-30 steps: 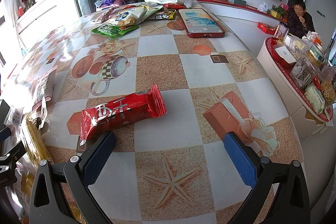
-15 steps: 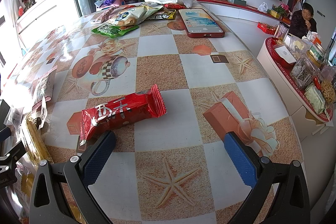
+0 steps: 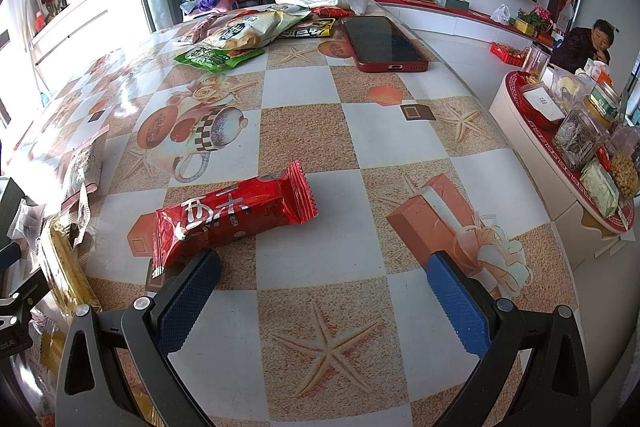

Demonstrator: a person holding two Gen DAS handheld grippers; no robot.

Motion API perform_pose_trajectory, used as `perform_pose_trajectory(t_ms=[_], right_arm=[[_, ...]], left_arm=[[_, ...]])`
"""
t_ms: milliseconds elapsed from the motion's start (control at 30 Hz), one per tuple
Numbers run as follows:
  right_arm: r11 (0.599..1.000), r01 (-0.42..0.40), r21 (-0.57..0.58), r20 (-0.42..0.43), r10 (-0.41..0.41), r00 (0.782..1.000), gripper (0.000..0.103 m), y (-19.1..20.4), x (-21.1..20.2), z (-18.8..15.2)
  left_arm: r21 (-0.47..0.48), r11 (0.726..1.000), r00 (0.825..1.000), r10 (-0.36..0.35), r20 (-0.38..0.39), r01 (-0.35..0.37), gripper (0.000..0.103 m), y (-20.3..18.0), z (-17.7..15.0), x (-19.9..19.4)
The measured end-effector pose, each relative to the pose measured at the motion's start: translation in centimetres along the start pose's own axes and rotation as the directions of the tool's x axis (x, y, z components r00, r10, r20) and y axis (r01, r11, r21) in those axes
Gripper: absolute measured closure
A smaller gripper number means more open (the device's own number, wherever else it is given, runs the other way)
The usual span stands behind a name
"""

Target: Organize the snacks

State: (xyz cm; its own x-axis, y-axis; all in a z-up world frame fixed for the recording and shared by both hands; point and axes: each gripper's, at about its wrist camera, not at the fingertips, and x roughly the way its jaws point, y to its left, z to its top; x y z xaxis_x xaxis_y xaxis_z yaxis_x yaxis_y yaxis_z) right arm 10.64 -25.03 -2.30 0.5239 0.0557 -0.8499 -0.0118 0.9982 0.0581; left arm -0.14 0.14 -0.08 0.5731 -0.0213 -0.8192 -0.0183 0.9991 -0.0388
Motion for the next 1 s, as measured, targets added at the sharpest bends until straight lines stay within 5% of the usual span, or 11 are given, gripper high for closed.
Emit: perform_pose_trajectory(t_ms=[1000], right_arm=[[1.0,0.001,0.001,0.004,-0.001,1.0,0.0,0.1,0.11,-0.08]], left_arm=[[0.011,1.0,1.0,0.0,-0.019,0.0,0.0,0.04,0.19,-0.09]])
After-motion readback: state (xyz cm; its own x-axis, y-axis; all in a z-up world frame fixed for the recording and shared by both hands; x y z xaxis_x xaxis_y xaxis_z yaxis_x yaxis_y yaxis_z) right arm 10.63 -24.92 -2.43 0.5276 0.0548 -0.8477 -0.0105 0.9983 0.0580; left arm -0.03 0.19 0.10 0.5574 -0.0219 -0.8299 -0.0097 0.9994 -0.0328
